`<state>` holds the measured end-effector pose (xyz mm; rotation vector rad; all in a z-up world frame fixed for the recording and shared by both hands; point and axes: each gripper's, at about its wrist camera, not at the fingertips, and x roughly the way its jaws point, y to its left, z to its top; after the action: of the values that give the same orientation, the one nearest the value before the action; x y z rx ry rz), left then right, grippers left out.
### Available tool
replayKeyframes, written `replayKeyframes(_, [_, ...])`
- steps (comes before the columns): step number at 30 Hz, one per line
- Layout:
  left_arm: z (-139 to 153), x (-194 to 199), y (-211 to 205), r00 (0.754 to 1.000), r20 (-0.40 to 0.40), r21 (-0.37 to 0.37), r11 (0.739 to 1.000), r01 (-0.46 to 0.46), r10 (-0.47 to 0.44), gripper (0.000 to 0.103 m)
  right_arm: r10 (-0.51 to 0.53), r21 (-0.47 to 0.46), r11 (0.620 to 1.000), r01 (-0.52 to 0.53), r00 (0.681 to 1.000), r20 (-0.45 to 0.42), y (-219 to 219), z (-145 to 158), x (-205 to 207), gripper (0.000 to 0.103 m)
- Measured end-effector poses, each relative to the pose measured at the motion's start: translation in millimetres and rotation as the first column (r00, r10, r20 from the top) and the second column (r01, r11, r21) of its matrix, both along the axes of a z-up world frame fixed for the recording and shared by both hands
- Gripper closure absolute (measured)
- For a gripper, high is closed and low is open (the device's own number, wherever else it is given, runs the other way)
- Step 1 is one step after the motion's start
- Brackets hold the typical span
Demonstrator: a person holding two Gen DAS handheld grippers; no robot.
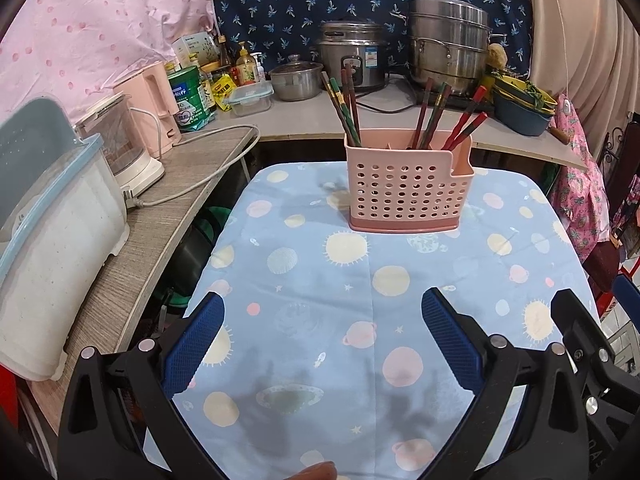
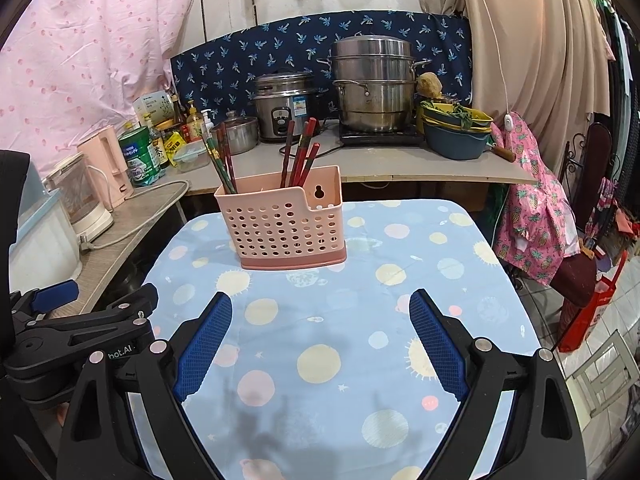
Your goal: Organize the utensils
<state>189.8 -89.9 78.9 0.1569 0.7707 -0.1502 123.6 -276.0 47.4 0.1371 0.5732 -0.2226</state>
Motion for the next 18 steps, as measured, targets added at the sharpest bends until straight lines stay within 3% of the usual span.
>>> replayKeyframes(18, [-4.8, 2.8, -1.0, 0.999, -0.020, -0.006, 1.000, -0.025, 0.025, 0.008, -0.009, 0.004, 1.000, 0.009, 1.000, -0.011, -5.5, -4.2, 2.6, 0.017])
